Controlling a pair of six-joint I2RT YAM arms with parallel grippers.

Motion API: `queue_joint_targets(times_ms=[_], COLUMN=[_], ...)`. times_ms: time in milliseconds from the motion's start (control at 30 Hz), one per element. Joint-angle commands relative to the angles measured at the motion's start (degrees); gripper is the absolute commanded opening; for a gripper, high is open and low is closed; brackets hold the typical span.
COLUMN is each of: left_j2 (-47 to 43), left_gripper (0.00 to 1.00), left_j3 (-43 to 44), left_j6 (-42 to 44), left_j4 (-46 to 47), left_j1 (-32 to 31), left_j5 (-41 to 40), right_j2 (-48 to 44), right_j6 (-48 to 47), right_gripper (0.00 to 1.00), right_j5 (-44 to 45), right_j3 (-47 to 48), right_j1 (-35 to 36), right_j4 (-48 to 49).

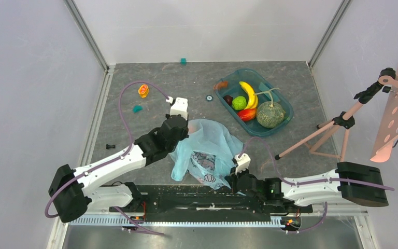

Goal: Take the fake fruits out of the plastic bag

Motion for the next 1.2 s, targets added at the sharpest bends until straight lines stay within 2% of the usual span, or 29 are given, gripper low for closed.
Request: queue_joint_targets(times_ms=[0, 100, 300, 433, 600, 667, 900, 1167], left_j2=[-1.76, -5.12, -13.61, -14.69, -10.35, -9.68, -12.9, -7.81], left_gripper=[0.02, 0.02, 0.02, 0.02, 0.02, 0.02, 0.02, 0.02], left_j3=[2.72, 2.84, 5.74, 6.5, 5.38, 4.08, -3.41, -6.81], left_j6=[4.18, 2.95, 1.49, -0.62, -1.78, -4.98, -12.25, -15.15], left_j4=[-1.47, -3.41, -9.3, -10.6, -10.54, -10.07, -7.17, -1.31], left_j1=[0.95, 0.92, 0.76, -2.12, -17.44, -20.47, -25.37, -27.97], left_j5=[1.87, 8.61, 16.41, 22.19, 13.35, 11.03, 6.84, 9.08], right_j2=[-1.38, -3.75, -7.96, -7.65, -4.15, -2.74, -0.22, 0.87], right_j6=[0.5, -1.93, -8.59, -12.18, -12.85, -13.25, -10.94, -8.32], right_gripper=[0.0, 0.0, 0.0, 0.01, 0.0, 0.0, 0.0, 0.0], right_j5=[1.25, 1.07, 0.48, 1.81, 6.01, 5.8, 2.05, -4.4], right_j3=[-1.32, -0.05, 7.12, 12.78, 17.74, 19.02, 16.97, 11.16], right_j1=[0.4, 0.83, 1.92, 2.0, 1.77, 1.38, -1.59, -6.5], right_j4=[-3.69, -3.75, -5.4, -5.43, -5.0, -4.66, -2.41, 7.78])
